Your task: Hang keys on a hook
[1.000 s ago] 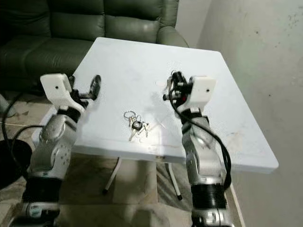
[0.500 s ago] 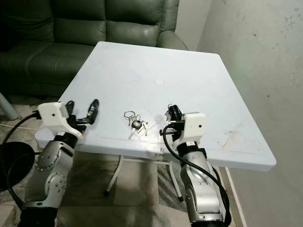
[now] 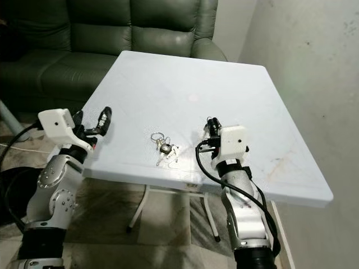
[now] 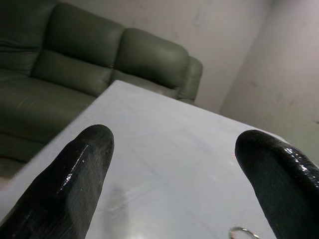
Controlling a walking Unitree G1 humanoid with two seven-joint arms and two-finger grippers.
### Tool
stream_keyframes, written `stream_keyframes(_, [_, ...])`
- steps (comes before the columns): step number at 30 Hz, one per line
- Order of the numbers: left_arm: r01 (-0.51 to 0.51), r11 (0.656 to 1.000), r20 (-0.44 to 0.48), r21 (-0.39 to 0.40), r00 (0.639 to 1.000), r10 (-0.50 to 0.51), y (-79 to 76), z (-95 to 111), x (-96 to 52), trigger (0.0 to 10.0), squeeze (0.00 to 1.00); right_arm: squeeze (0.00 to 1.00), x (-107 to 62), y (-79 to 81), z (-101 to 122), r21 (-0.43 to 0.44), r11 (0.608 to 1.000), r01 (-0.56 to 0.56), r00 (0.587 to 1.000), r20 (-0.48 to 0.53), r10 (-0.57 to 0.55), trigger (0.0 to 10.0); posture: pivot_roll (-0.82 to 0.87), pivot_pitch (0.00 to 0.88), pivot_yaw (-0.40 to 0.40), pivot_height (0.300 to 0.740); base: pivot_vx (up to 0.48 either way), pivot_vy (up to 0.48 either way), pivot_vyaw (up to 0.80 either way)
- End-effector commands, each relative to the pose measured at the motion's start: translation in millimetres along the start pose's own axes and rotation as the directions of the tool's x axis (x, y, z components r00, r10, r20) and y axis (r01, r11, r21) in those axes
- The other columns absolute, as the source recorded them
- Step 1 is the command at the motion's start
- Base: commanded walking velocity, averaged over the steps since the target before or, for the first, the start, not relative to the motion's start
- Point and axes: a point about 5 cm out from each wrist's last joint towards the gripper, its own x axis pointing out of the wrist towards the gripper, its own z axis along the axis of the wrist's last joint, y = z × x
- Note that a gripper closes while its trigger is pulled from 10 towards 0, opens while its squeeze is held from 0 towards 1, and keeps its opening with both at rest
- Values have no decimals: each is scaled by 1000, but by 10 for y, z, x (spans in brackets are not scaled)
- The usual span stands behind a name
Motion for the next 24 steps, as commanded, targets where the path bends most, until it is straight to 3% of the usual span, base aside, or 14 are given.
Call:
stream_keyframes(1, [-7,1000,11,12,1000,6,-7,25,18,10000,0,0,21,22,25,7,1000,-8,1000,1,8,10000,-25,0,-65,740,0,0,-788])
stream_keyframes(13, [-83,996,2,21,997,83,-25,6,15,10000,0,0,31,4,40,-17,1000,-3,1000,-5,3,10000,-24,0,-70,740,0,0,-781])
stream_keyframes(24, [-50,996,-5,72,999,50,-24,3,26,10000,0,0,47,33,47,-9,1000,1,1000,-9,-1,10000,-22,0,-72,740,0,0,-781])
